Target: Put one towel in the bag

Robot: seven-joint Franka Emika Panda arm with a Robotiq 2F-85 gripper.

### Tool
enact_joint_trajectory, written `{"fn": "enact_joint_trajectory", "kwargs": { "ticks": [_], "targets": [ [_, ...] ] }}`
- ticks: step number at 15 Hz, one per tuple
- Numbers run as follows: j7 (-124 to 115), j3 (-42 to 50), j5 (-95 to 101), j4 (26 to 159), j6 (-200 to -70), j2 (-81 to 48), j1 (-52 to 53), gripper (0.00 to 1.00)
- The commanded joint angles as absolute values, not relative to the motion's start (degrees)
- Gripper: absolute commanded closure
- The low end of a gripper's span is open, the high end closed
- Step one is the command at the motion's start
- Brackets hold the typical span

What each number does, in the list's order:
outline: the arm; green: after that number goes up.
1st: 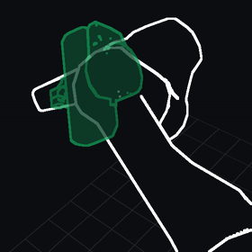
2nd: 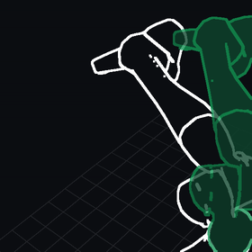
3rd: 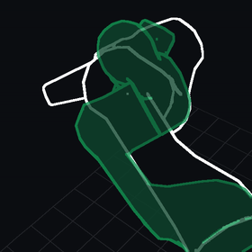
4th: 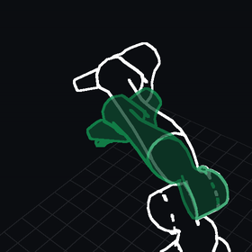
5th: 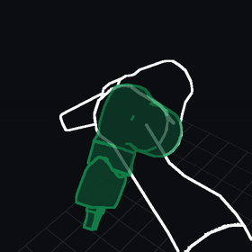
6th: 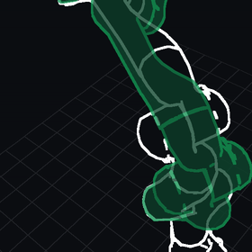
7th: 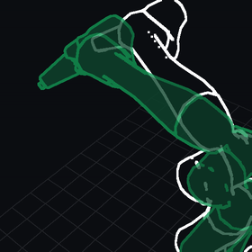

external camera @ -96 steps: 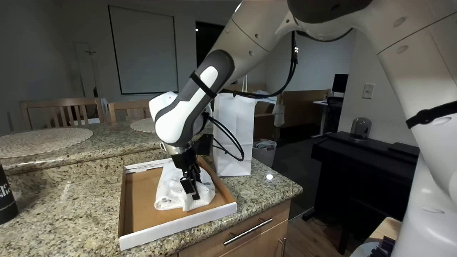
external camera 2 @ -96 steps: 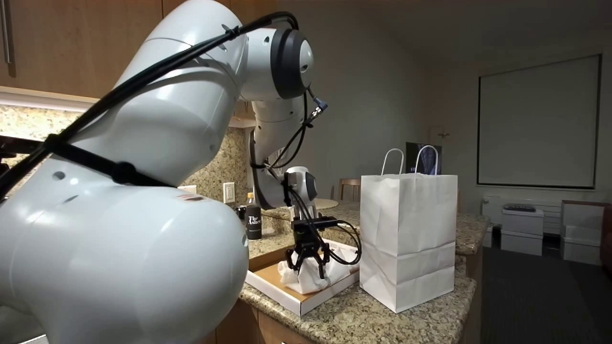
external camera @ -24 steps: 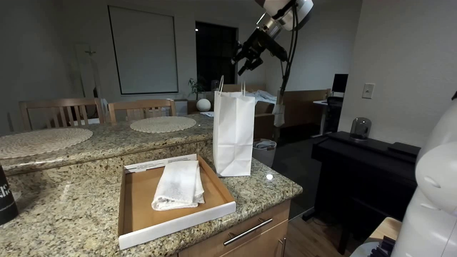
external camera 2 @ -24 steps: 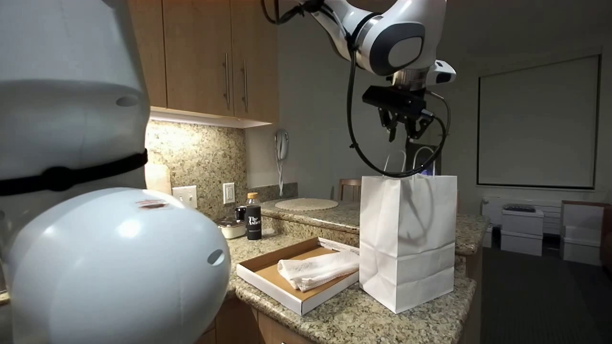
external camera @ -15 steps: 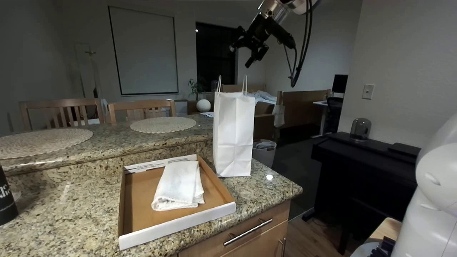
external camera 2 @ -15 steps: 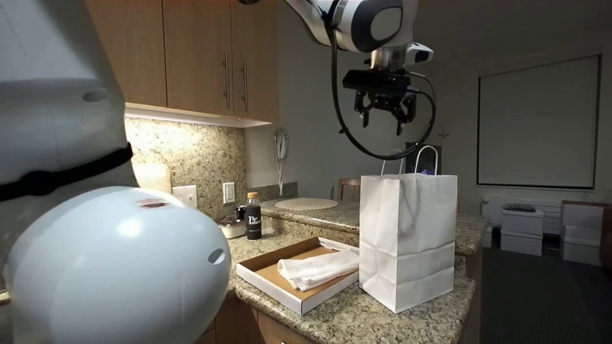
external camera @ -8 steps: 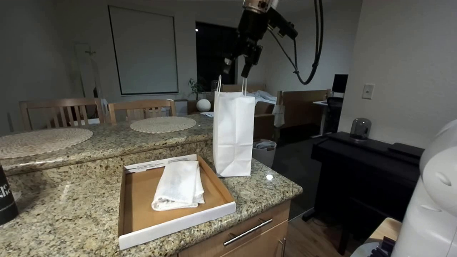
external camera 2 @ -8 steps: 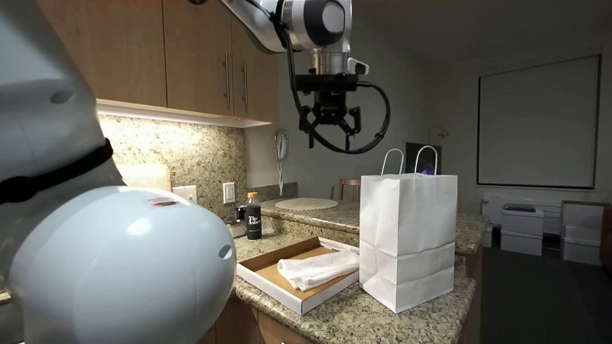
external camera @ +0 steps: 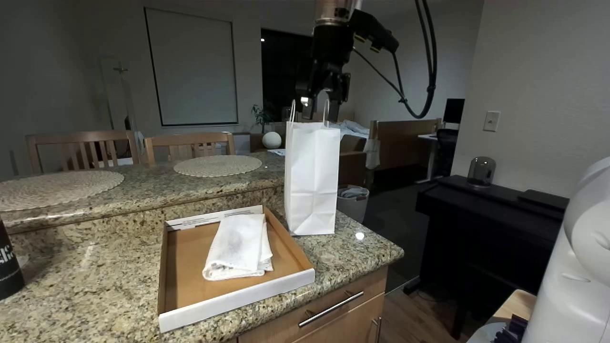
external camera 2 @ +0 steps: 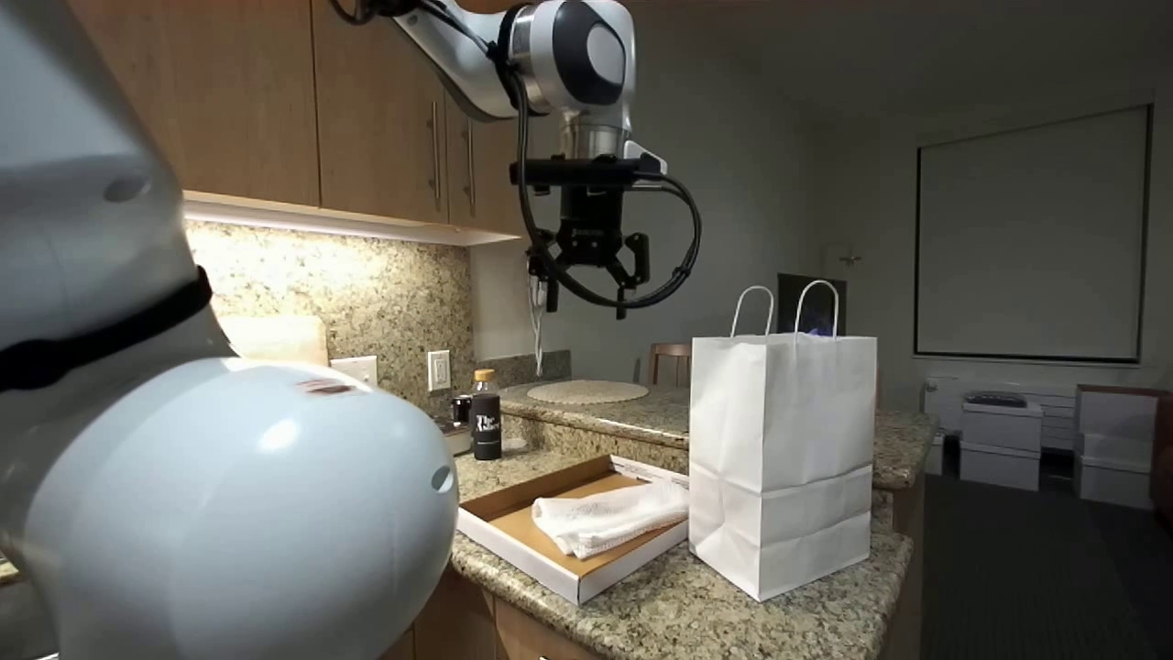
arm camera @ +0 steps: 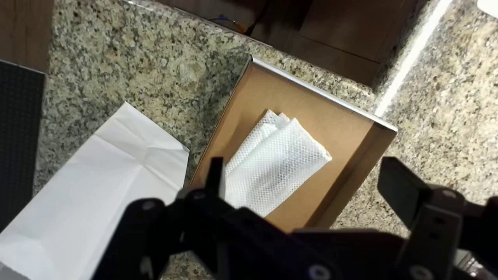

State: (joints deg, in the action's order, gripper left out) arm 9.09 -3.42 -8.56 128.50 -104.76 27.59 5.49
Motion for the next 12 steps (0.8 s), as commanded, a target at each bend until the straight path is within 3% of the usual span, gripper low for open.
{"fn": "enact_joint_trajectory", "kwargs": {
  "ticks": [1, 12],
  "targets": [
    [4.60, -1.47, -11.66, 131.01, -105.26, 29.52, 4.65, 0.00],
    [5.34, 0.13, -13.01, 132.17, -106.14, 29.71, 4.35, 0.00]
  ]
}}
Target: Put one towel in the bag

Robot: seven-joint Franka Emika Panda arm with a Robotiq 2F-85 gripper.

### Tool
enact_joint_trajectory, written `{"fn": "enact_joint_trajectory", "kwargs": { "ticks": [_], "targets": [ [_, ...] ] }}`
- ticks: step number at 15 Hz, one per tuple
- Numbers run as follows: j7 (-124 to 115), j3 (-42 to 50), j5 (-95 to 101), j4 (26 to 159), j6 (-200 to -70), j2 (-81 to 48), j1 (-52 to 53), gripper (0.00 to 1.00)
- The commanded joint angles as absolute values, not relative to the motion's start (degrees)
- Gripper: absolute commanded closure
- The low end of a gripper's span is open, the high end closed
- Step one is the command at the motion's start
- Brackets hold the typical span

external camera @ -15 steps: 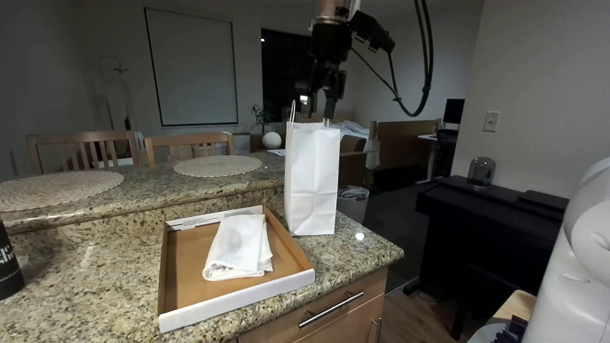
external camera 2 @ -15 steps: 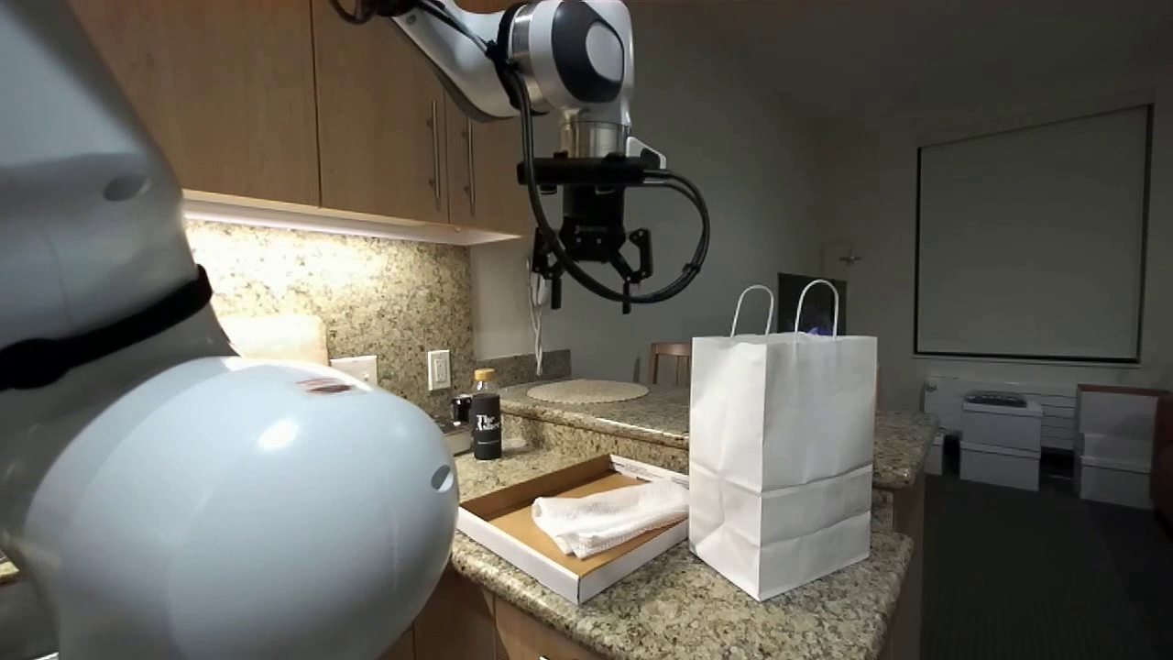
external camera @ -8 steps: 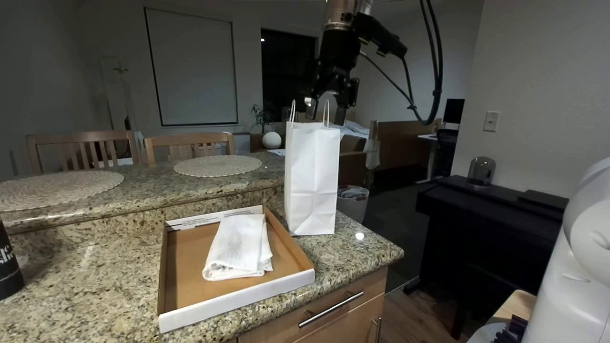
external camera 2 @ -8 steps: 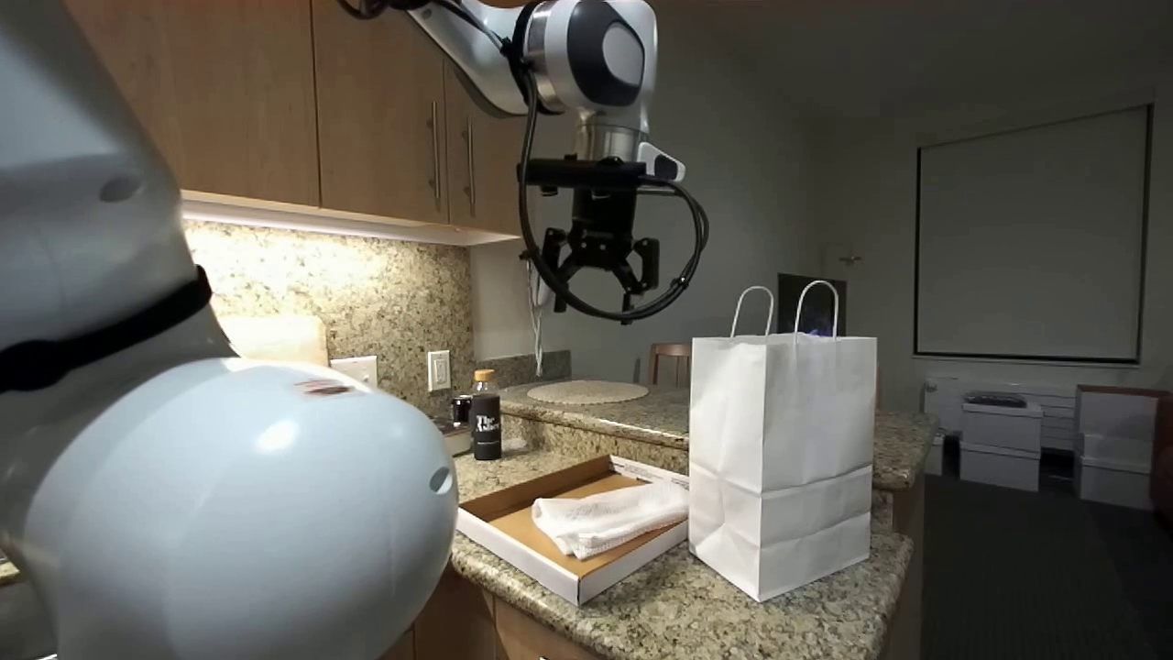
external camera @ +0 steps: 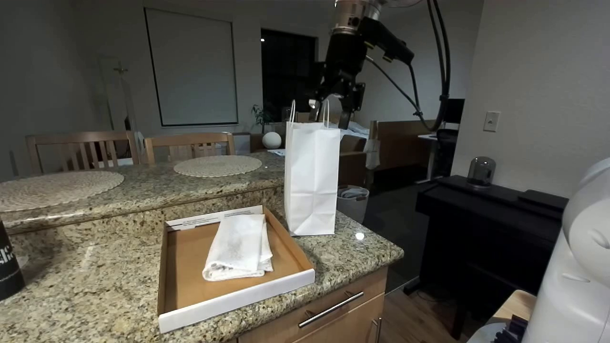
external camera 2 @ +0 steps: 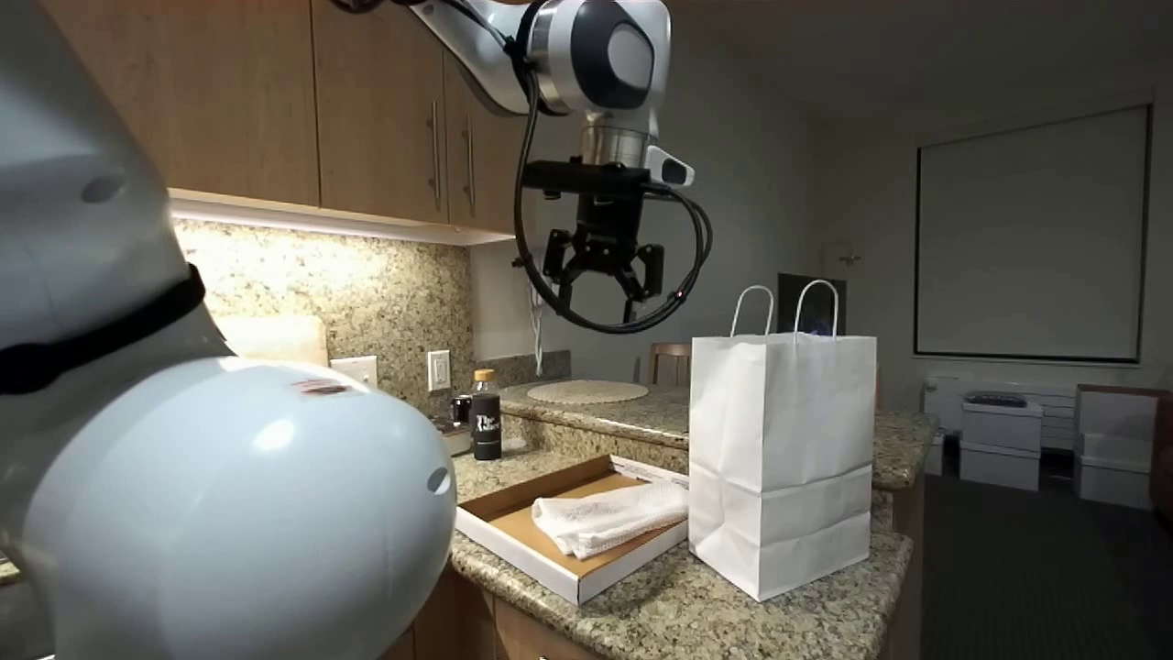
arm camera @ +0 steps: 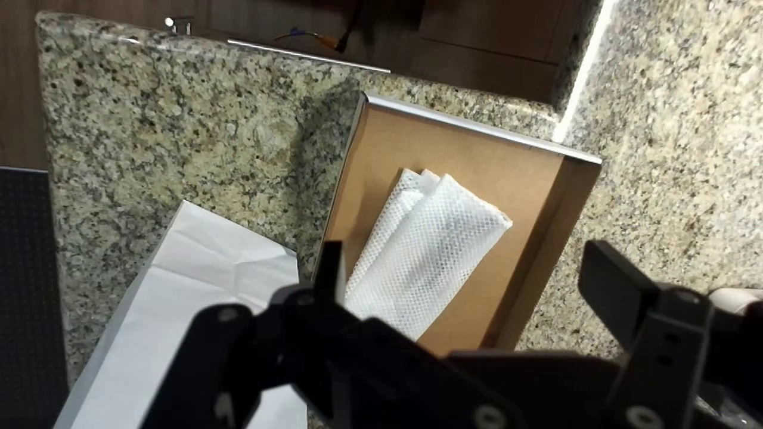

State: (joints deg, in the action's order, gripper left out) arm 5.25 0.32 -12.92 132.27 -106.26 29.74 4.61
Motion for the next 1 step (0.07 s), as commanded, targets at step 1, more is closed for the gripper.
{"fn": "enact_joint_trajectory", "kwargs": {
  "ticks": [1],
  "targets": [
    [5.34, 0.13, -13.02, 132.17, -106.15, 29.71, 4.35, 0.00]
  ]
}}
